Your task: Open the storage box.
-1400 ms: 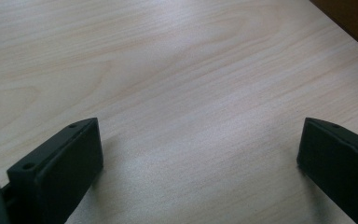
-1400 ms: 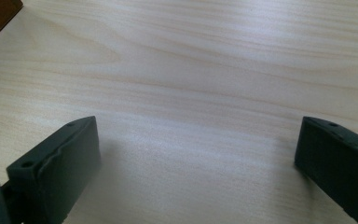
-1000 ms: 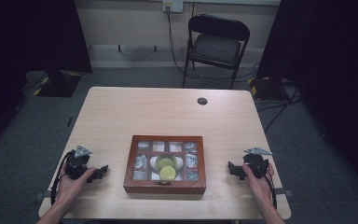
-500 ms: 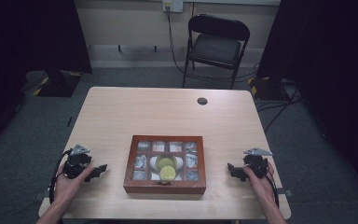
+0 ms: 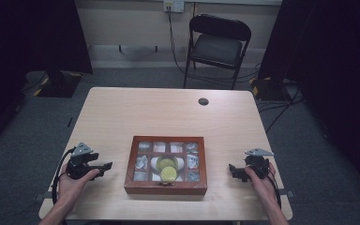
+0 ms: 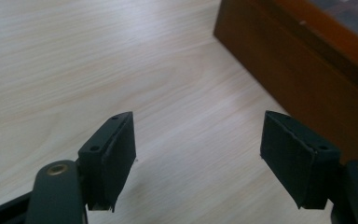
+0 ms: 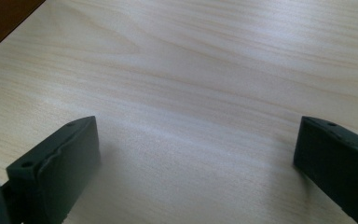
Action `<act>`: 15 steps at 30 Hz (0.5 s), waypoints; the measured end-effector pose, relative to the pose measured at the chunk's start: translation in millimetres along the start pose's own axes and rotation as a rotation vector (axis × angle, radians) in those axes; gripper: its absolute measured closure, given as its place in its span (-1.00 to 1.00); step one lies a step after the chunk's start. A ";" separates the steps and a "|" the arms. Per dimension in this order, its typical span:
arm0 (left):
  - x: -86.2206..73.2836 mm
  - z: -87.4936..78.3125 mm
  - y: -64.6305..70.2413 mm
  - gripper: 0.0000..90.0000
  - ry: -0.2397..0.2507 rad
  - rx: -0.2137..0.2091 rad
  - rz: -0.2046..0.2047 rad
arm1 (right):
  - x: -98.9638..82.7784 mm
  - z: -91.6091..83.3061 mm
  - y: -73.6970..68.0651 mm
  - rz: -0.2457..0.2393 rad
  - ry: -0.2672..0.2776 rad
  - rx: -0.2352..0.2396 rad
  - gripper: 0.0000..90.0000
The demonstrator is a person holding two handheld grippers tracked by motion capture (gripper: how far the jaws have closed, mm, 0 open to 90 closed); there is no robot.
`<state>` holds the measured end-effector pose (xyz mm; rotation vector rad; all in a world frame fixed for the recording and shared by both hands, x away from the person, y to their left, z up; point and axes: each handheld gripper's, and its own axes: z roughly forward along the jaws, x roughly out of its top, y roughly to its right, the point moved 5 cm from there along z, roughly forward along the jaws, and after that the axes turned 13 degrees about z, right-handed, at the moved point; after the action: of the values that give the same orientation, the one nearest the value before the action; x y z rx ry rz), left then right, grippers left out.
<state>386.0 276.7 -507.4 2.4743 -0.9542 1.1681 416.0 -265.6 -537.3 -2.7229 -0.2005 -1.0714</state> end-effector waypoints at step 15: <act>18.2 -15.8 24.2 -0.32 0.110 -0.091 0.055 | -0.7 -0.2 -2.1 -0.024 -0.005 0.023 -1.00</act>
<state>369.3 257.5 -484.6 2.3017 -1.0267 1.2350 414.9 -263.6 -537.4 -2.7100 -0.2456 -1.0629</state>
